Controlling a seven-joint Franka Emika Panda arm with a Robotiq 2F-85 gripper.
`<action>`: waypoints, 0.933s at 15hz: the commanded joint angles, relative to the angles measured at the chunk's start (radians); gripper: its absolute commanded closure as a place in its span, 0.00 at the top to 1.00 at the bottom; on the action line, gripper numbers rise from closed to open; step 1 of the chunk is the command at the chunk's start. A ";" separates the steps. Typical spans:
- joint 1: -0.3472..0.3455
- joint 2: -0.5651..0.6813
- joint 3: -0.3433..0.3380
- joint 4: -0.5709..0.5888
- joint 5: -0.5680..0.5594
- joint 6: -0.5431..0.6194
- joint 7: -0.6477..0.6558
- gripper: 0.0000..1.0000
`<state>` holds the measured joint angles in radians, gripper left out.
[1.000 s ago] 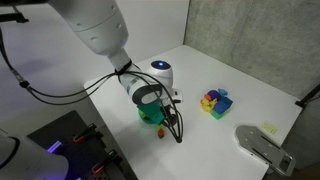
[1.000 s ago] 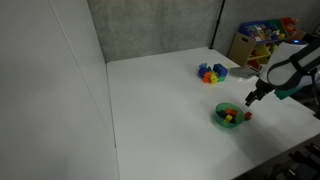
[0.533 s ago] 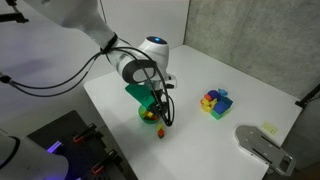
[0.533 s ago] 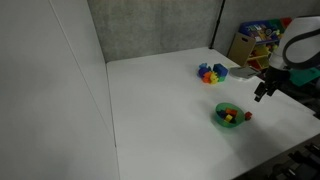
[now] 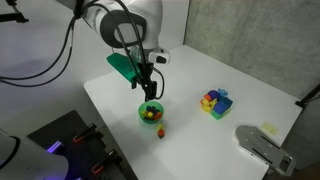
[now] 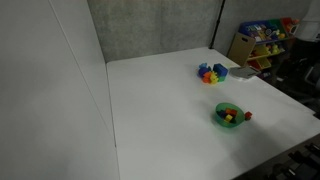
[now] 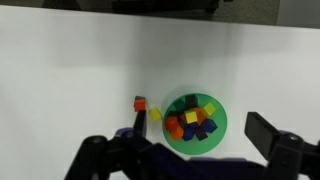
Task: Put the small orange block on top of the small green block on the table
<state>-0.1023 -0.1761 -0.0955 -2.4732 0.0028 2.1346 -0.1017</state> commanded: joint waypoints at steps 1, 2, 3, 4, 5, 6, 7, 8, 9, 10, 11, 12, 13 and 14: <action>0.000 -0.148 -0.001 -0.031 -0.004 -0.088 0.024 1.00; -0.001 -0.179 -0.001 -0.033 -0.007 -0.107 0.024 1.00; -0.003 -0.206 0.000 -0.030 -0.012 -0.128 0.025 1.00; -0.006 -0.231 0.001 -0.029 -0.020 -0.141 0.030 1.00; -0.007 -0.253 0.001 -0.027 -0.026 -0.154 0.028 1.00; -0.009 -0.273 0.003 -0.026 -0.033 -0.164 0.031 1.00; -0.011 -0.290 0.004 -0.022 -0.040 -0.174 0.032 1.00; -0.013 -0.305 0.004 -0.019 -0.048 -0.180 0.032 1.00; -0.014 -0.316 0.004 -0.018 -0.054 -0.185 0.033 1.00; -0.017 -0.328 0.004 -0.017 -0.059 -0.187 0.034 1.00; -0.019 -0.335 0.004 -0.018 -0.066 -0.190 0.034 1.00; -0.021 -0.343 0.002 -0.023 -0.070 -0.189 0.032 1.00; -0.006 -0.312 -0.006 -0.011 -0.047 -0.175 0.007 1.00; -0.008 -0.318 -0.007 -0.011 -0.050 -0.175 0.007 1.00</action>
<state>-0.1178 -0.4942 -0.0958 -2.4864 -0.0437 1.9617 -0.0972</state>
